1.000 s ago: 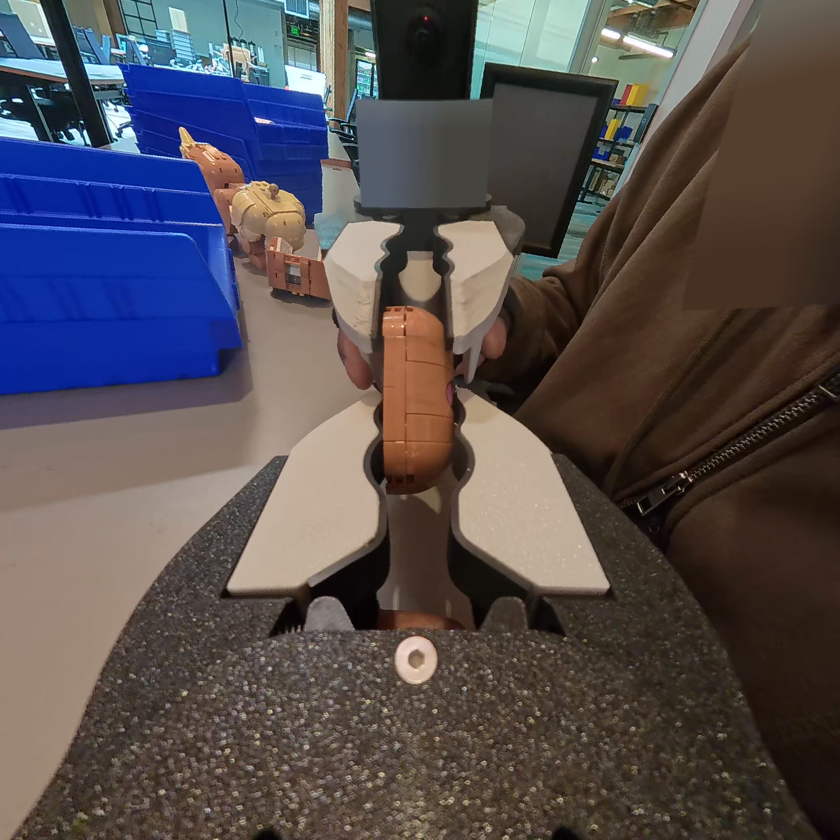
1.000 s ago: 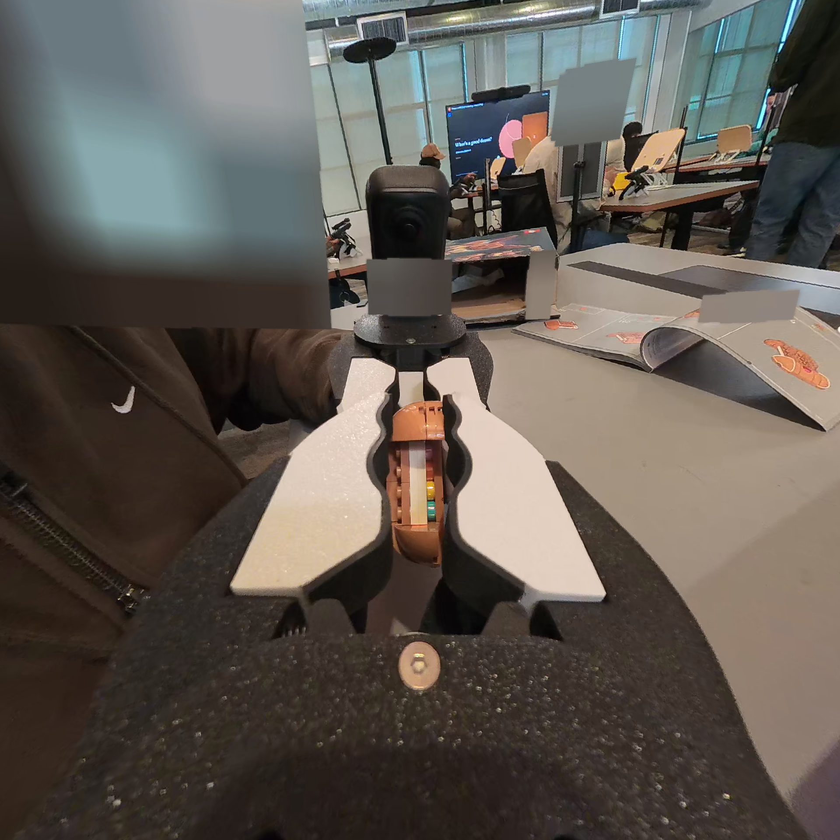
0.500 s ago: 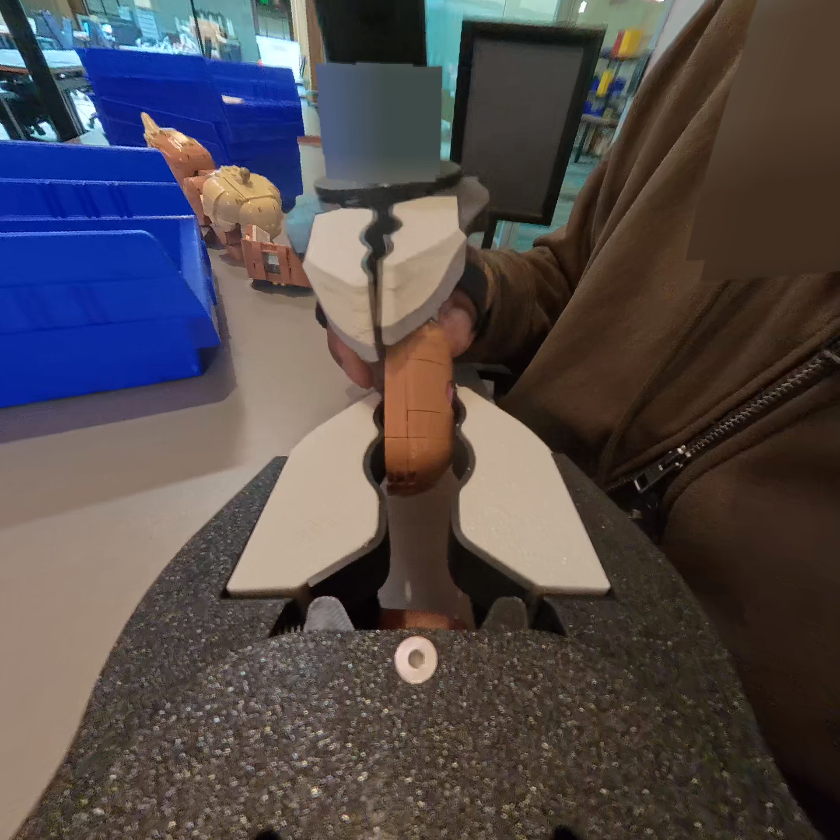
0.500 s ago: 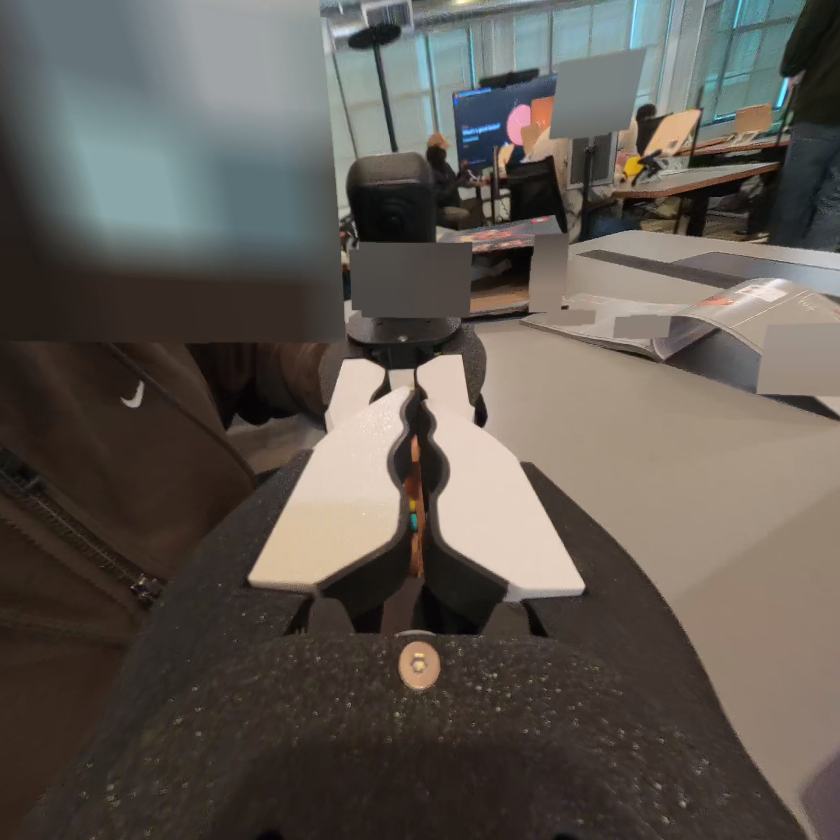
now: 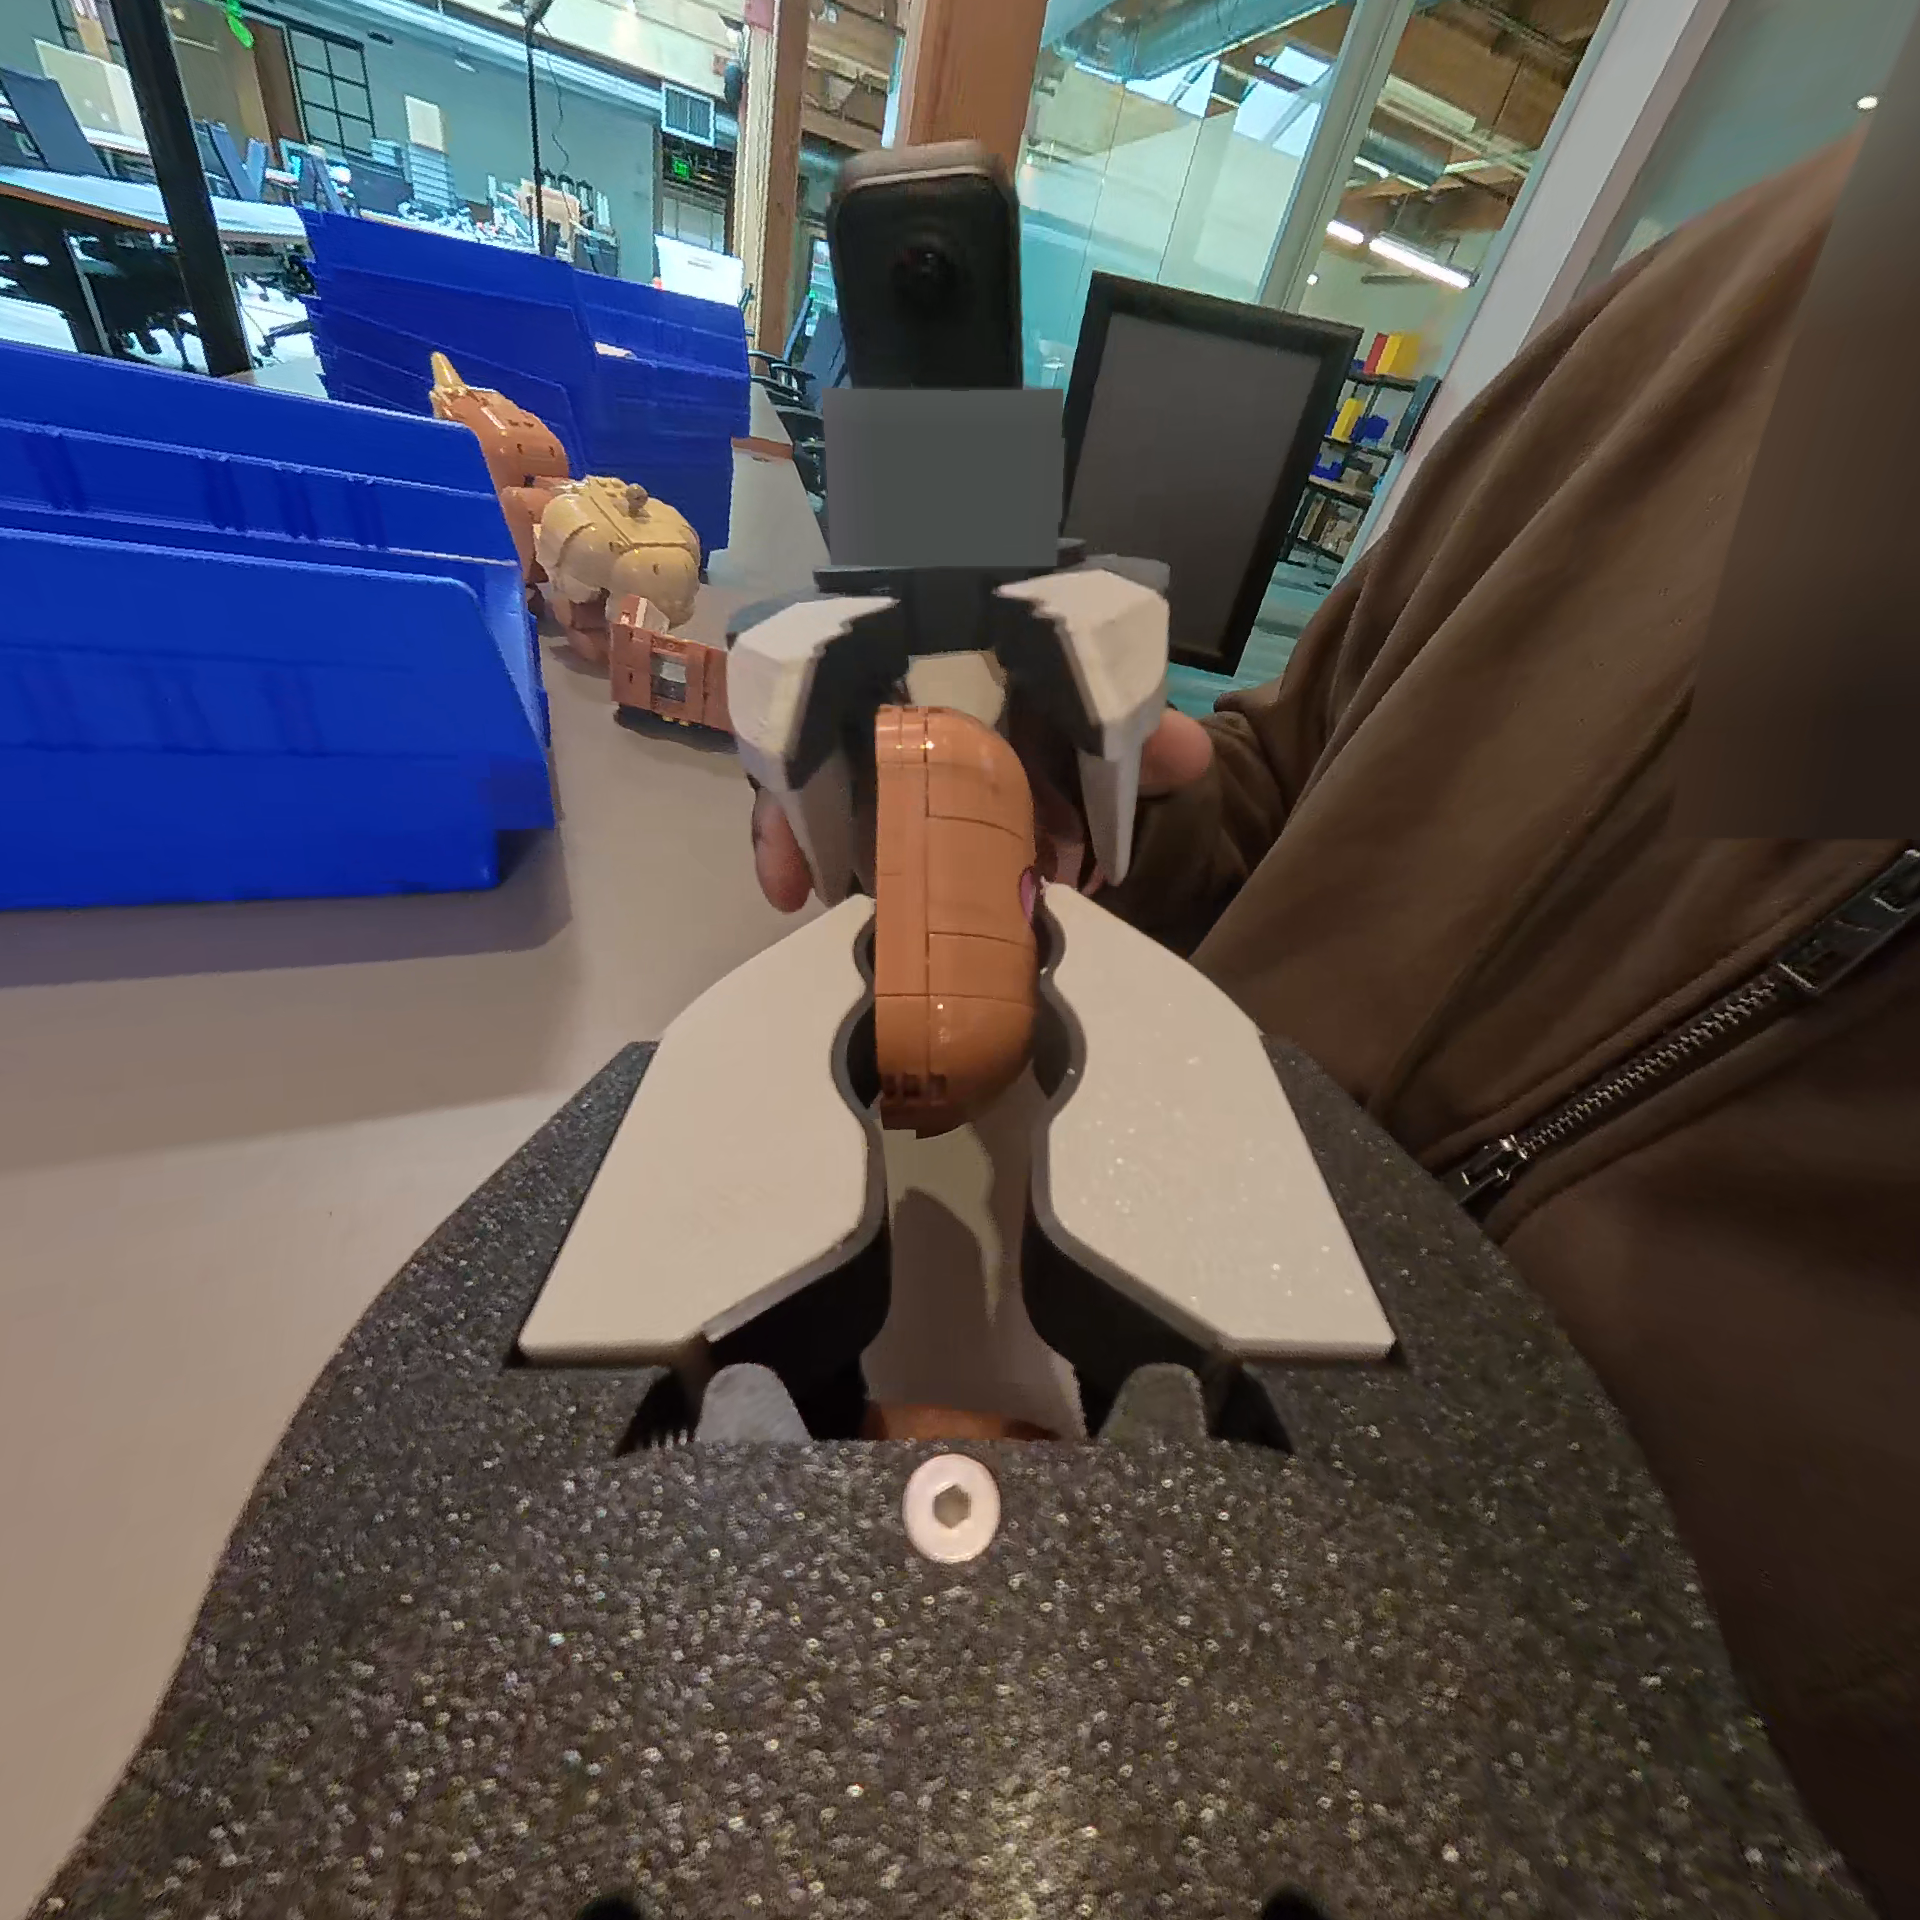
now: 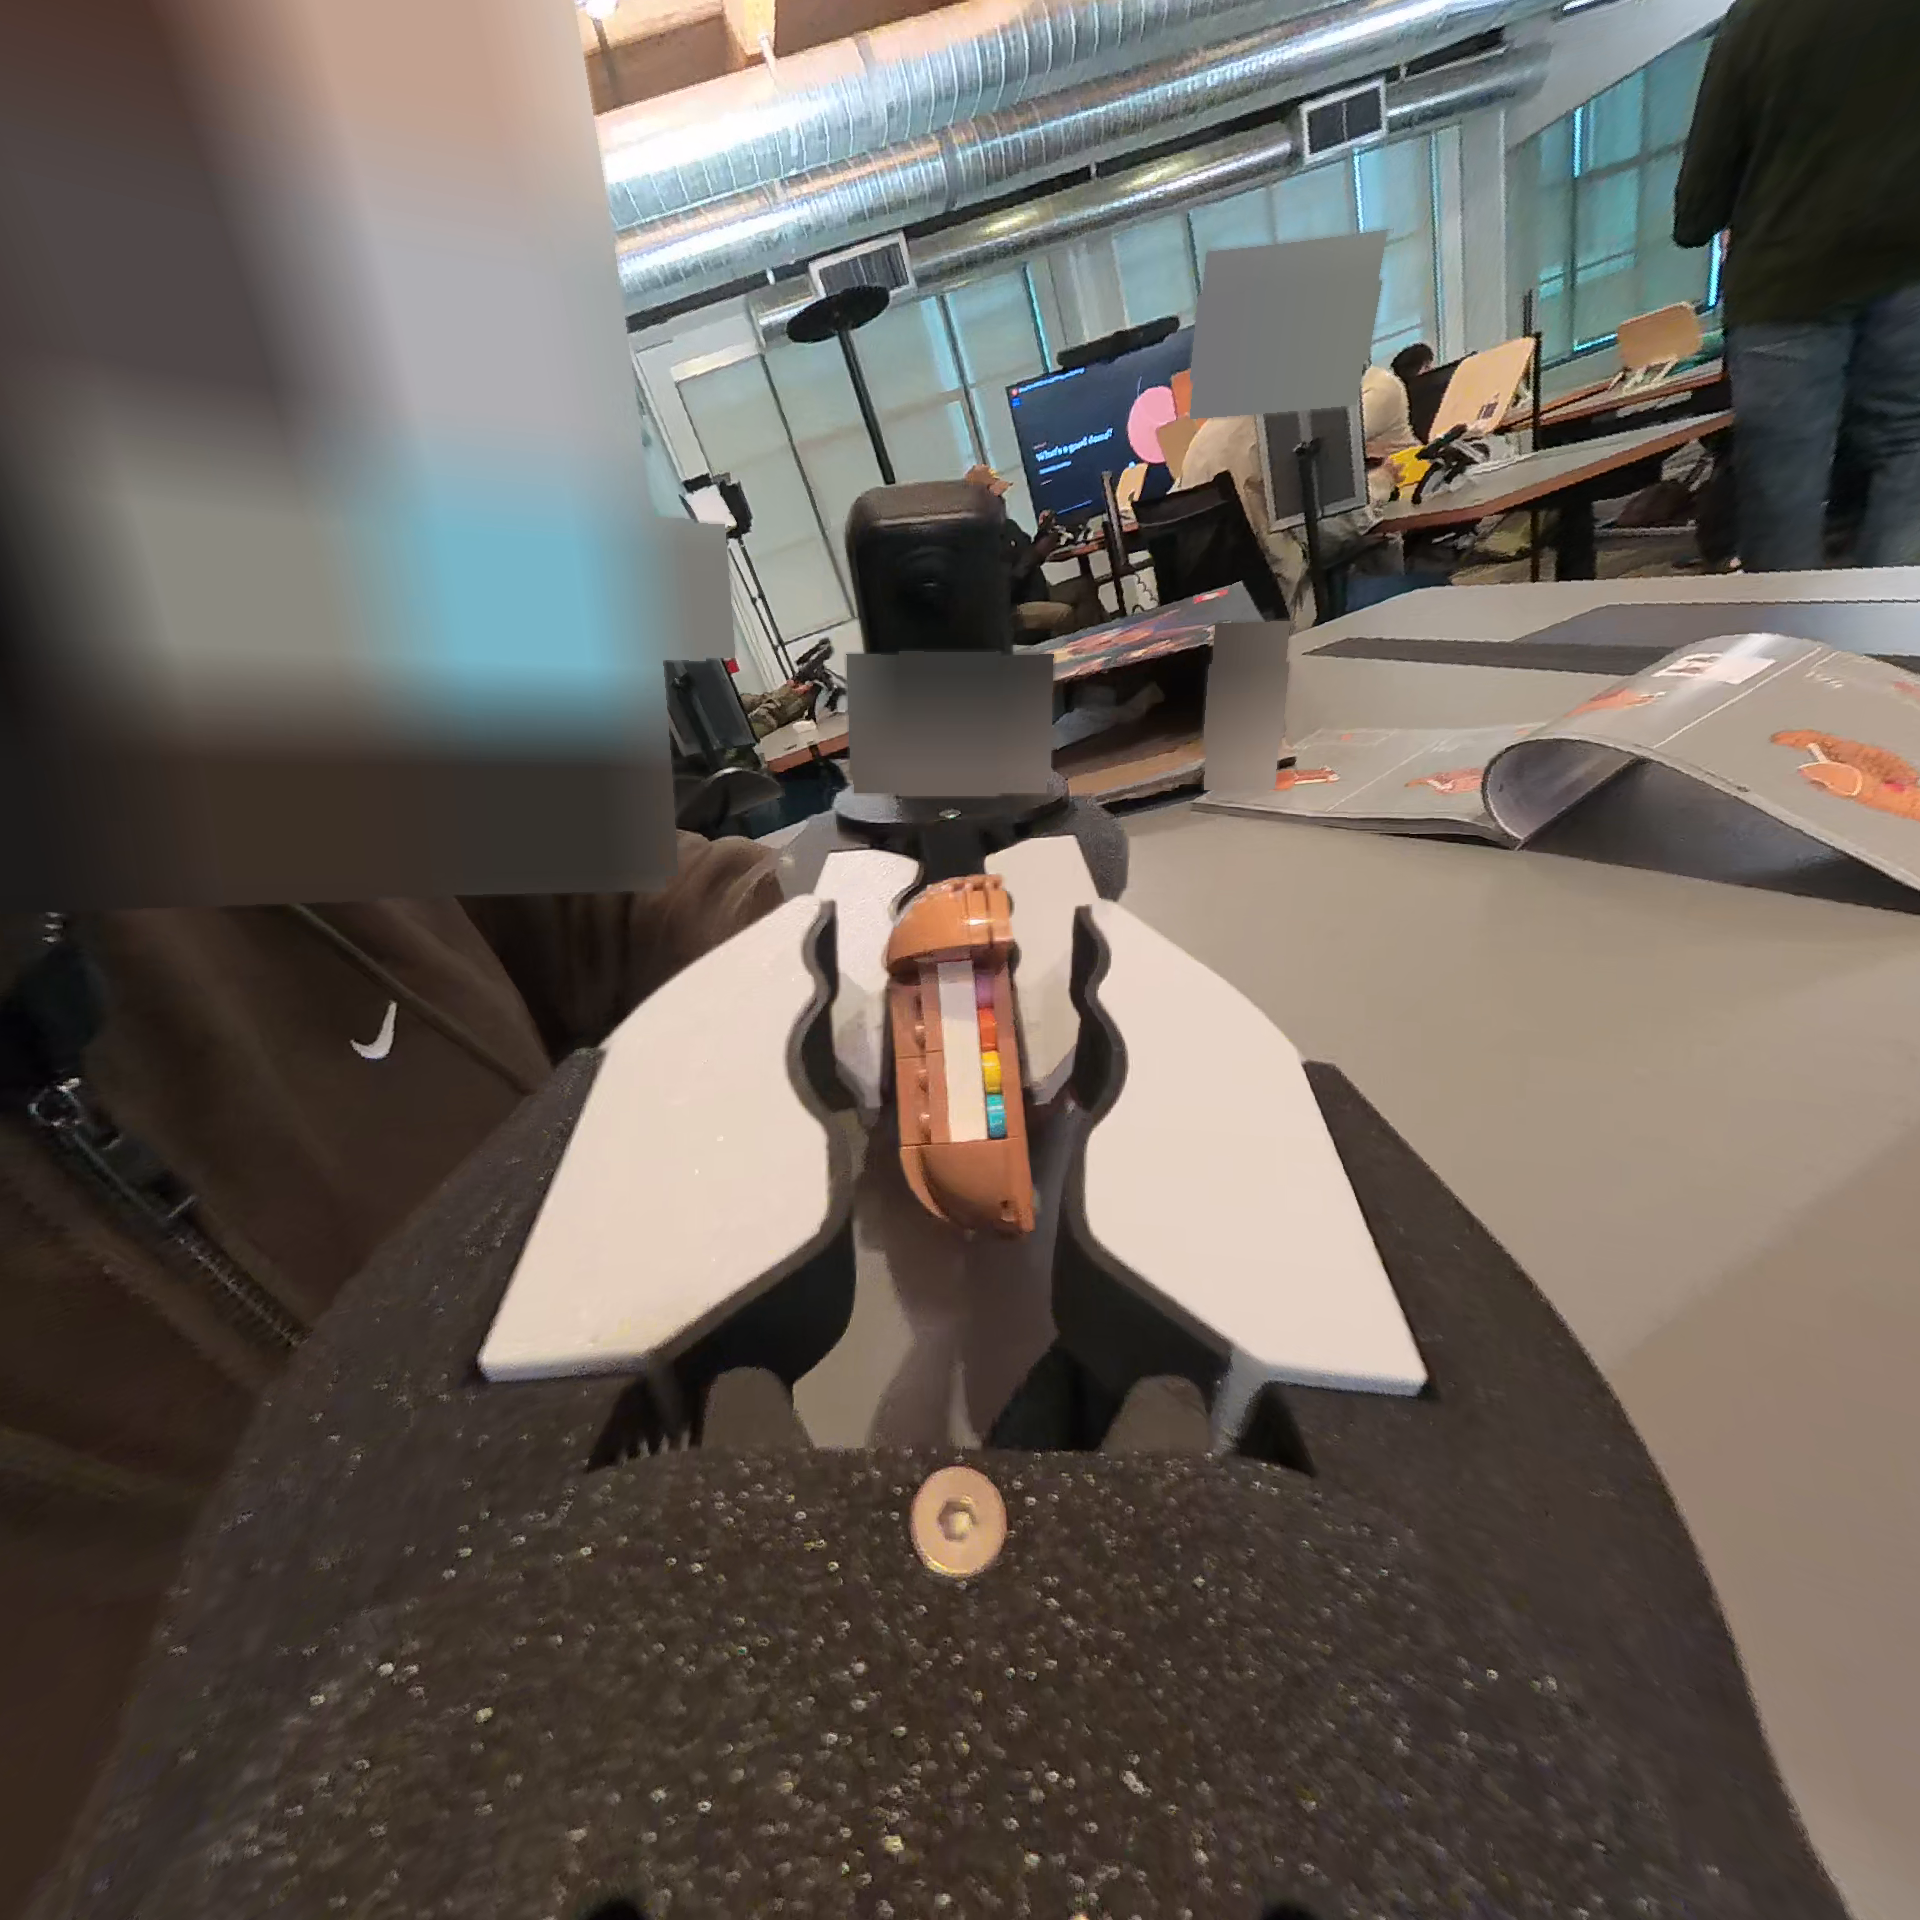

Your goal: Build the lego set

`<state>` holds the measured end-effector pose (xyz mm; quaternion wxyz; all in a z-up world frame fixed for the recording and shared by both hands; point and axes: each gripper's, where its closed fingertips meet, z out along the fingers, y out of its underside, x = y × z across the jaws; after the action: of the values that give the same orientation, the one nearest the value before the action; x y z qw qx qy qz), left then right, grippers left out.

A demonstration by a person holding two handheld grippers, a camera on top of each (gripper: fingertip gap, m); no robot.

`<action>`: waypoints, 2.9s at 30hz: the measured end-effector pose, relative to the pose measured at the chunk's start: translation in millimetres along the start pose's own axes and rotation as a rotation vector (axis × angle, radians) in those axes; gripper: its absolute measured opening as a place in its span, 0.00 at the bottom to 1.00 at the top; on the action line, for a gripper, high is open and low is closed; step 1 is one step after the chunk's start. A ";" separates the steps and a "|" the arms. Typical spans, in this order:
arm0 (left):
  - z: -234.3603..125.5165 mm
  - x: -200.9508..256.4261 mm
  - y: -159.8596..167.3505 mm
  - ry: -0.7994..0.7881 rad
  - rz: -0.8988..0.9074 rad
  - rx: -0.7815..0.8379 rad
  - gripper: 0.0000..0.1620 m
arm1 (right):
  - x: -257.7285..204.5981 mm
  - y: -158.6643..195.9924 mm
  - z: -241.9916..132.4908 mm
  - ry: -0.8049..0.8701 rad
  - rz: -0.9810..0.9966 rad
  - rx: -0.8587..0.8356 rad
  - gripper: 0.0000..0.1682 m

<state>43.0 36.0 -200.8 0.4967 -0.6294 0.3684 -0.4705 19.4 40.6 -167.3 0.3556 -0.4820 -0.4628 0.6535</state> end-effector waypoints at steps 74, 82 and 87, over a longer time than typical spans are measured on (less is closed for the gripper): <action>-53.2 -95.8 -20.4 -0.382 -0.501 0.333 0.18 | 96.3 23.6 51.7 0.403 -0.730 -0.666 0.26; -70.6 -108.5 -25.5 -0.534 -0.218 0.203 0.38 | 97.5 31.7 37.0 0.278 -0.585 -0.748 0.26; -93.5 -106.6 -50.6 -0.617 0.103 0.250 0.42 | 85.2 54.9 32.3 0.062 -0.496 -0.903 0.26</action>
<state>-77.3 121.2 -169.8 0.6813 -0.6569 0.1718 -0.2737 -36.8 92.3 -241.5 0.2702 -0.4824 -0.7883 0.2700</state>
